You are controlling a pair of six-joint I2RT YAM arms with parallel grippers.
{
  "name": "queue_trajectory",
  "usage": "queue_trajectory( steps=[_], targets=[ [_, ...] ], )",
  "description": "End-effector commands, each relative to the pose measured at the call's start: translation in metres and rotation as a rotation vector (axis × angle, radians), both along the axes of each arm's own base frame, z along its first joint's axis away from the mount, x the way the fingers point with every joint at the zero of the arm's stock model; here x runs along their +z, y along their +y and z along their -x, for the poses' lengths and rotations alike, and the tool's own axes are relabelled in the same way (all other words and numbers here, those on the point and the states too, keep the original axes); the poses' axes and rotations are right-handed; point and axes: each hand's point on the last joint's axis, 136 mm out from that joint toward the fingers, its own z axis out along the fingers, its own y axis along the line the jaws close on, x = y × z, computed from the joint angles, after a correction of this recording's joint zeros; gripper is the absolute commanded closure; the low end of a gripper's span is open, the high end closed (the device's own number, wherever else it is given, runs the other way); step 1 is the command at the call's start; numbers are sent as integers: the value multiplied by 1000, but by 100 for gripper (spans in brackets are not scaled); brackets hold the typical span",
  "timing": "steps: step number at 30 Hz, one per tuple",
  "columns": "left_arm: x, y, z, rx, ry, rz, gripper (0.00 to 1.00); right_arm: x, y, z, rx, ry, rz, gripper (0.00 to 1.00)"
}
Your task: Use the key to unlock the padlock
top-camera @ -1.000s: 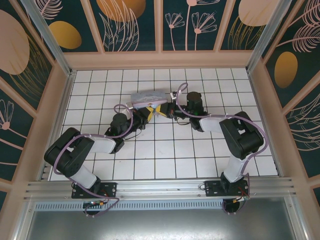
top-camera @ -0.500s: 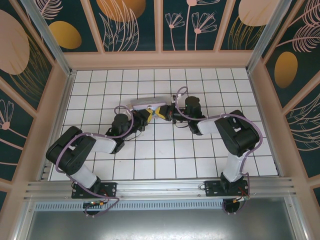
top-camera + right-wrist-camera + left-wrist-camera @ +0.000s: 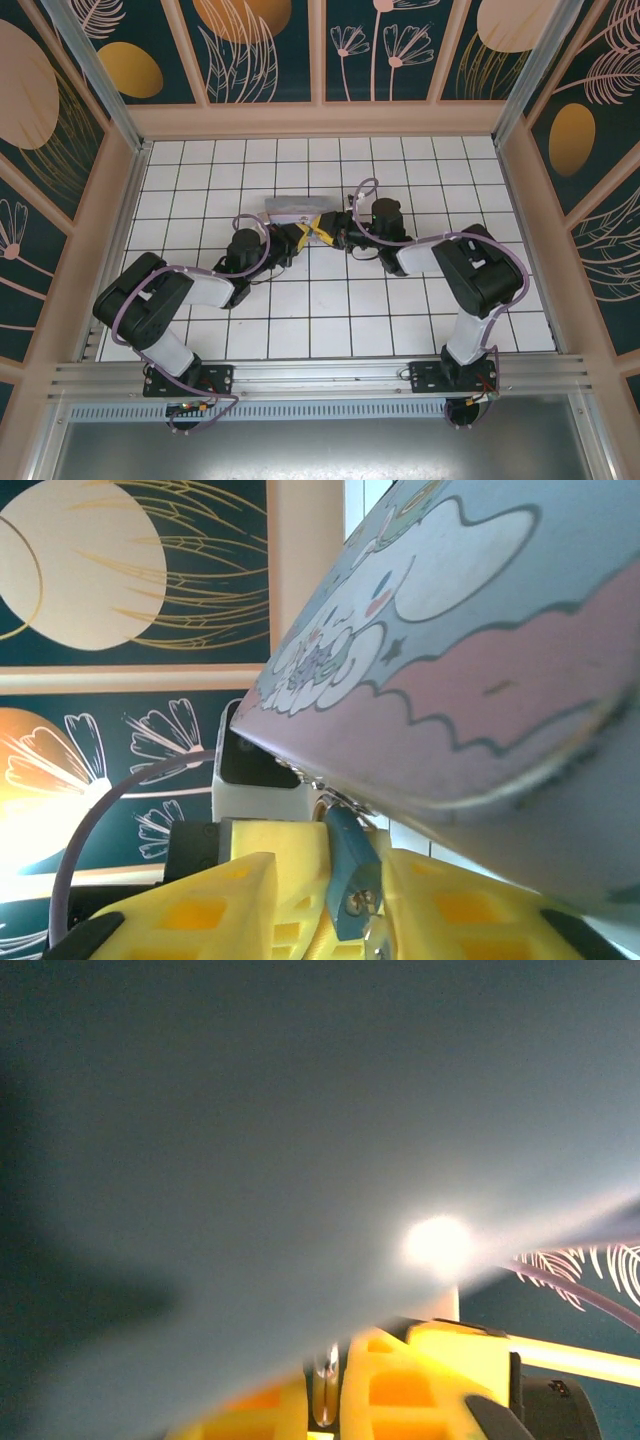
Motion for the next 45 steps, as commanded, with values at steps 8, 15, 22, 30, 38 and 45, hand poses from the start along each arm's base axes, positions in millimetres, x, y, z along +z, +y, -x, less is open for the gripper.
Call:
queue_trajectory(
  steps=[8, 15, 22, 30, 38, 45],
  targets=[
    [5, -31, 41, -220, -9, 28, 100, 24, -19, -7, -76, -112, -37, 49],
    [5, -30, 41, -217, -10, 27, 100, 12, -26, 1, -80, -84, -27, 50],
    [6, -30, 39, -211, -13, 28, 100, 3, -27, 5, -75, -66, -15, 76],
    [6, -30, 39, -214, -14, 27, 100, 1, -26, 2, -81, -58, -25, 100],
    [8, -32, 39, -221, -20, 32, 100, 25, 0, -7, -55, -91, -93, 100],
    [-2, -29, 35, -194, 9, 5, 100, 24, 4, -10, -56, -88, -85, 75]
  ],
)
